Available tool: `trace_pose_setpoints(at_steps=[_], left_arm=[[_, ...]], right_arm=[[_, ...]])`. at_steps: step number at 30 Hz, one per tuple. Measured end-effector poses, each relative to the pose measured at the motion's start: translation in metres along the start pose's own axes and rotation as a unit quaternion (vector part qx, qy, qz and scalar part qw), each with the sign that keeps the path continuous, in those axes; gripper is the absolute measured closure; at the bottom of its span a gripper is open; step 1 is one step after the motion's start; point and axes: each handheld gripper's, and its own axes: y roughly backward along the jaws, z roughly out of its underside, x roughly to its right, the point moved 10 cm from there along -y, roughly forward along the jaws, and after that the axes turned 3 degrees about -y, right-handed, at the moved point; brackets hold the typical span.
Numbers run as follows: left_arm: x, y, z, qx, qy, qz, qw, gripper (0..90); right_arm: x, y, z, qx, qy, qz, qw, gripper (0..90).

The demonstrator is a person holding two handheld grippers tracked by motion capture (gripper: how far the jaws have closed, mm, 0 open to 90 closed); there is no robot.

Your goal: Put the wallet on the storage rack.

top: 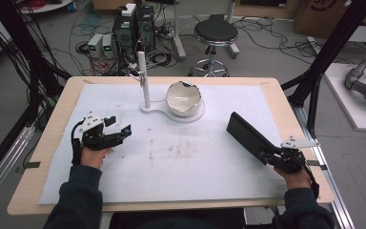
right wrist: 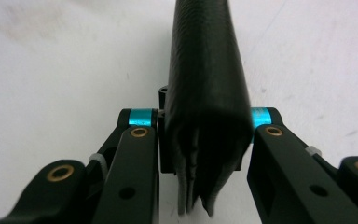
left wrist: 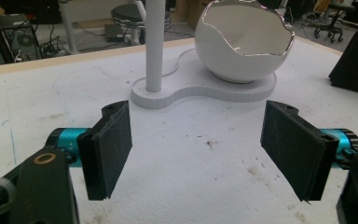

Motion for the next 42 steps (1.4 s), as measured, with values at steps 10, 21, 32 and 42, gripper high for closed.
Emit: trace_pose_setpoints(at_steps=[10, 21, 32, 42], left_arm=[[0.0, 0.0, 0.0, -0.002, -0.002, -0.002, 1.0, 24.7], [0.0, 0.0, 0.001, -0.003, -0.002, 0.0, 1.0, 25.0], [0.0, 0.0, 0.001, -0.002, 0.001, -0.001, 1.0, 25.0], [-0.001, 0.001, 0.001, 0.0, 0.002, -0.001, 1.0, 25.0]], right_arm=[[-0.006, 0.014, -0.031, 0.076, 0.008, 0.003, 0.9971, 74.1], [-0.016, 0.016, -0.058, 0.109, -0.002, -0.007, 0.994, 74.3], [-0.022, 0.008, -0.092, 0.141, 0.005, -0.006, 0.99, 74.3], [-0.024, 0.0, -0.114, 0.129, 0.03, -0.004, 0.9912, 75.2]])
